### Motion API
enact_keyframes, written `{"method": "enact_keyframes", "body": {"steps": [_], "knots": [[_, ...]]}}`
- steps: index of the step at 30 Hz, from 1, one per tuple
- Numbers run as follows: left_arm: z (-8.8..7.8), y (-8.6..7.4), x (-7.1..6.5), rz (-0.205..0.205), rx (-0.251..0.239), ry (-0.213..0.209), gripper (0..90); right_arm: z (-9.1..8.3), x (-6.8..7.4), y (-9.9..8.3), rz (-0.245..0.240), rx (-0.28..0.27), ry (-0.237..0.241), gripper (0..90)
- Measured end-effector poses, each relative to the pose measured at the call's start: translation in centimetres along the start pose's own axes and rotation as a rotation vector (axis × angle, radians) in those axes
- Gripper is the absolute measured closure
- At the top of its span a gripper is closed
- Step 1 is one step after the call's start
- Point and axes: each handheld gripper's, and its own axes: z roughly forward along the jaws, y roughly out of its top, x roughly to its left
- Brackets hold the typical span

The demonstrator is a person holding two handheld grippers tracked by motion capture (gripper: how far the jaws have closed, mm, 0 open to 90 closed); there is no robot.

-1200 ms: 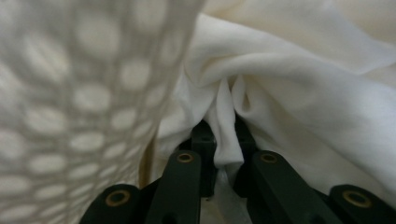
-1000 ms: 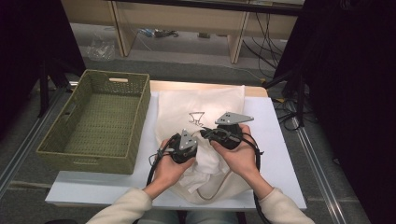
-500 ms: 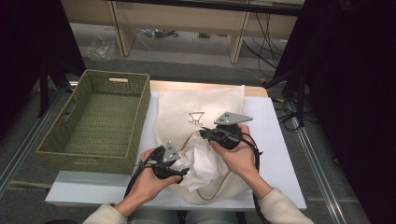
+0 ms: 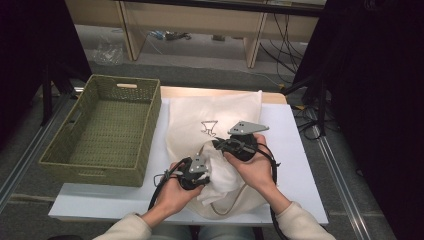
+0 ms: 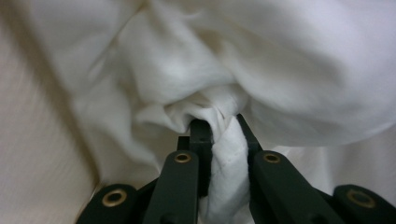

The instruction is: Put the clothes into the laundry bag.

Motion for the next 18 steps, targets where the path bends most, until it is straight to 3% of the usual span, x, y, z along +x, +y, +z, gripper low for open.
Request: {"method": "enact_keyframes", "body": {"steps": [2,3,5,8,10,13,16,18], "knots": [[0.0,1.0,-0.3,-0.012,-0.058,-0.003,83.1,0.1,0.3,0.0,-0.007,0.003,0.014,87.8],[0.0,1.2,-0.2,-0.005,-0.075,0.006,83.1,0.2,0.5,0.0,-0.008,0.001,0.021,87.8],[0.3,1.8,0.1,-0.028,-0.126,0.027,83.1,0.1,0.6,0.1,-0.022,-0.004,0.027,87.8],[0.5,2.1,0.9,-0.067,-0.161,0.048,83.1,-0.2,0.7,0.2,0.009,-0.006,0.022,87.9],[0.7,2.1,1.6,-0.064,-0.16,0.07,83.1,-0.3,0.5,0.3,-0.003,-0.018,0.034,87.9],[1.2,2.2,2.3,-0.084,-0.166,0.102,83.1,-0.3,0.6,0.2,0.019,-0.012,0.035,87.9],[1.8,2.3,3.3,-0.081,-0.15,0.14,82.9,0.0,0.5,0.2,-0.005,-0.023,0.043,87.9],[2.4,2.2,3.5,-0.097,-0.153,0.142,82.4,0.0,0.5,0.2,-0.002,-0.018,0.038,87.9]]}}
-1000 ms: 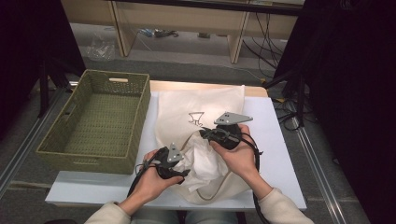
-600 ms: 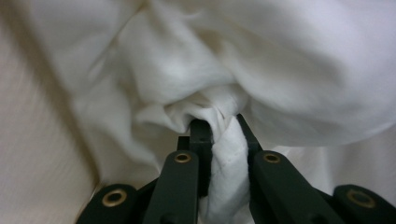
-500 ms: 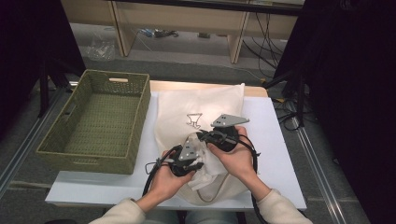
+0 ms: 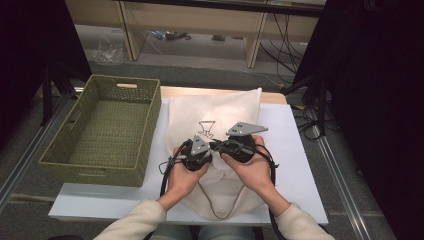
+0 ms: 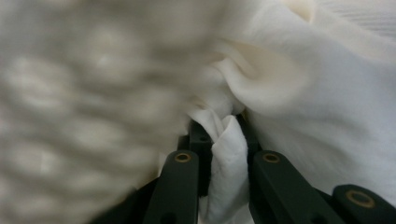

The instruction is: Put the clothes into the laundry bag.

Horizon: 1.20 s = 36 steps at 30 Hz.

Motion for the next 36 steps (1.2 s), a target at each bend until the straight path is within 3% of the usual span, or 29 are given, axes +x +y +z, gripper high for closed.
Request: {"method": "enact_keyframes", "body": {"steps": [5,6,7,8,12,18,21,24,26,29,31,32,34,35,36], "knots": [[-0.3,-0.5,-0.4,0.03,0.022,-0.015,75.2,-0.1,-0.2,-0.1,0.028,-0.003,-0.004,87.9],[-0.5,-0.6,-0.5,0.023,0.024,-0.024,71.0,-0.3,-0.4,-0.1,0.011,0.006,-0.025,87.9],[-0.8,-0.7,-0.4,0.044,0.047,-0.026,65.4,-0.3,-0.3,0.0,0.022,0.006,-0.011,87.9],[-1.0,-0.9,-0.6,0.032,0.045,-0.04,60.4,-0.2,-0.4,0.0,0.006,-0.001,-0.006,87.9],[-2.5,-1.6,-0.9,0.052,0.081,-0.052,42.2,-0.3,-0.4,0.0,0.006,0.004,-0.015,87.9],[-4.3,-2.3,-1.5,0.111,0.116,-0.035,35.1,-0.2,-0.3,0.0,0.01,0.005,-0.018,87.8],[-4.1,-2.8,-1.7,0.144,0.16,-0.035,42.2,-0.1,-0.3,0.0,-0.006,0.0,-0.012,87.8],[-3.7,-3.0,-1.9,0.211,0.215,-0.067,59.0,-0.3,-0.3,0.0,0.01,0.007,-0.017,87.8],[-3.4,-2.9,-2.2,0.22,0.212,-0.082,70.1,-0.3,-0.4,0.0,-0.002,0.004,-0.018,87.8],[-2.8,-2.4,-2.6,0.197,0.18,-0.111,82.1,-0.2,-0.2,0.0,0.02,0.006,-0.017,87.8],[-2.1,-2.1,-2.9,0.174,0.157,-0.135,86.6,-0.2,-0.3,0.0,-0.003,0.004,-0.016,87.8],[-1.7,-1.9,-3.1,0.163,0.15,-0.139,87.4,-0.2,-0.2,0.0,0.02,0.001,-0.015,87.8],[-1.1,-1.6,-3.5,0.147,0.15,-0.159,87.9,-0.3,-0.4,0.0,-0.002,0.003,-0.018,87.8],[-0.7,-1.6,-4.1,0.097,0.105,-0.155,88.0,-0.3,-0.4,0.0,-0.002,0.003,-0.018,87.8],[-0.6,-1.4,-4.0,0.121,0.12,-0.171,88.0,-0.3,-0.4,0.0,-0.001,0.002,-0.019,87.8]]}}
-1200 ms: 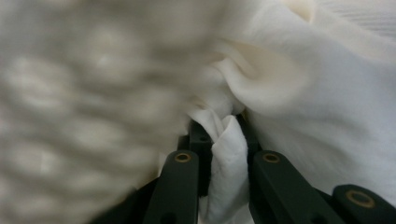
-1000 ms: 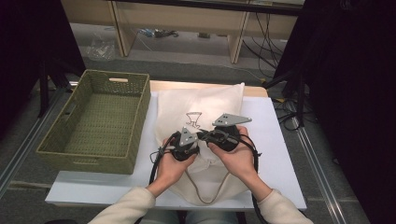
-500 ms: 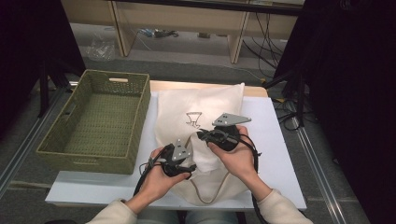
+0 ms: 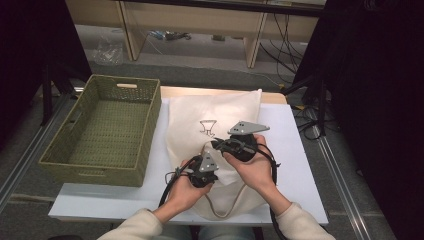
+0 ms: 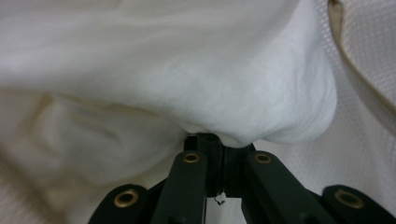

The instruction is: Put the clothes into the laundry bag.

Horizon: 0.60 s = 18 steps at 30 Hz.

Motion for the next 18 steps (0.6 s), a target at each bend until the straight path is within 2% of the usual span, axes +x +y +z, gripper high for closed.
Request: {"method": "enact_keyframes", "body": {"steps": [1,3,4,6,8,9,10,11,13,14,15,16,18], "knots": [[0.1,0.2,0.1,0.05,0.003,0.026,87.9,0.0,0.0,0.0,0.0,0.0,0.0,87.8],[0.4,0.5,-0.3,0.057,0.002,-0.007,87.1,0.0,0.0,0.0,0.003,0.001,0.004,87.8],[0.7,0.6,-0.3,0.055,0.005,-0.022,85.4,0.0,0.0,0.0,0.003,0.0,0.004,87.8],[1.2,0.6,-0.5,0.026,0.007,-0.066,74.7,0.0,-0.1,0.0,0.003,-0.003,0.006,87.8],[1.2,0.5,-0.4,0.042,0.027,-0.076,67.2,0.0,-0.1,0.0,0.002,-0.002,0.006,87.8],[1.2,0.4,-0.5,0.027,0.004,-0.085,63.6,0.0,-0.1,0.0,0.002,-0.002,0.006,87.8],[1.1,0.4,-0.5,0.026,0.01,-0.115,59.6,0.0,-0.1,0.0,0.002,-0.002,0.005,87.8],[0.7,0.4,-0.6,0.032,0.012,-0.12,55.6,0.0,-0.1,0.0,0.002,-0.002,0.006,87.8],[-0.2,0.4,-0.6,0.056,0.008,-0.099,51.1,0.0,-0.1,0.0,0.002,-0.002,0.006,87.8],[-0.9,0.4,-0.6,0.072,0.026,-0.091,49.4,0.0,-0.1,0.0,0.002,-0.001,0.006,87.8],[-1.3,0.3,-0.6,0.071,0.026,-0.088,48.0,0.0,-0.1,0.0,0.002,-0.001,0.006,87.8],[-2.0,0.2,-0.5,0.085,0.035,-0.062,47.3,0.0,-0.1,0.0,0.001,-0.001,0.006,87.8],[-2.8,0.0,-0.3,0.099,0.048,-0.045,46.0,0.0,-0.1,0.0,0.002,-0.002,0.005,87.8]]}}
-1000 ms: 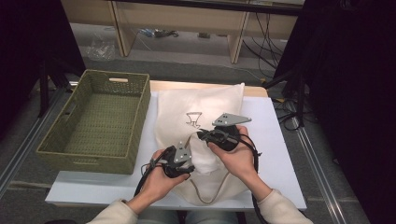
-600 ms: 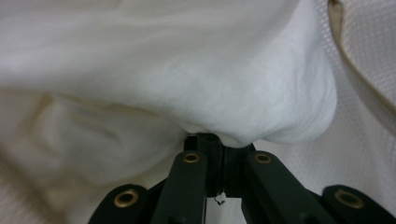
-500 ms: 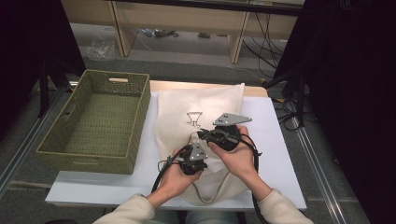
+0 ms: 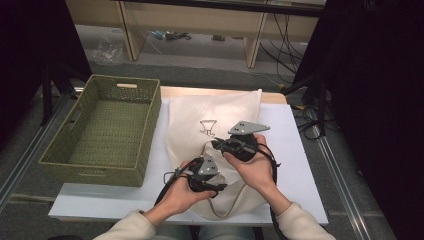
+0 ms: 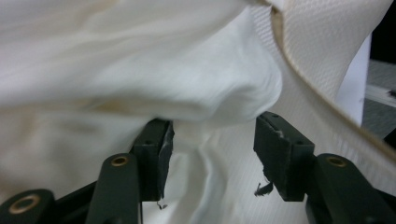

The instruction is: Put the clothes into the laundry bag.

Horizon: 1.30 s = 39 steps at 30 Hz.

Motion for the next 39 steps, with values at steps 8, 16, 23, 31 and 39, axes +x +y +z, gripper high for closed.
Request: {"method": "enact_keyframes", "body": {"steps": [8,16,23,31,39], "knots": [[-1.3,-1.4,0.3,0.014,0.064,0.013,44.7,0.2,0.1,0.0,-0.008,0.004,0.002,87.8],[-3.2,-2.2,1.2,-0.014,0.084,0.056,47.0,0.0,0.0,0.0,0.002,0.006,-0.004,87.7],[-4.1,-3.5,1.5,-0.054,0.139,0.151,47.1,0.2,0.1,0.0,-0.007,0.004,-0.001,87.7],[-3.2,-4.5,2.2,-0.117,0.187,0.167,43.5,0.2,0.1,0.0,-0.009,0.007,0.005,87.7],[-2.2,-2.8,0.6,-0.042,0.182,0.083,52.9,0.1,0.4,0.0,0.018,0.015,-0.008,87.7]]}}
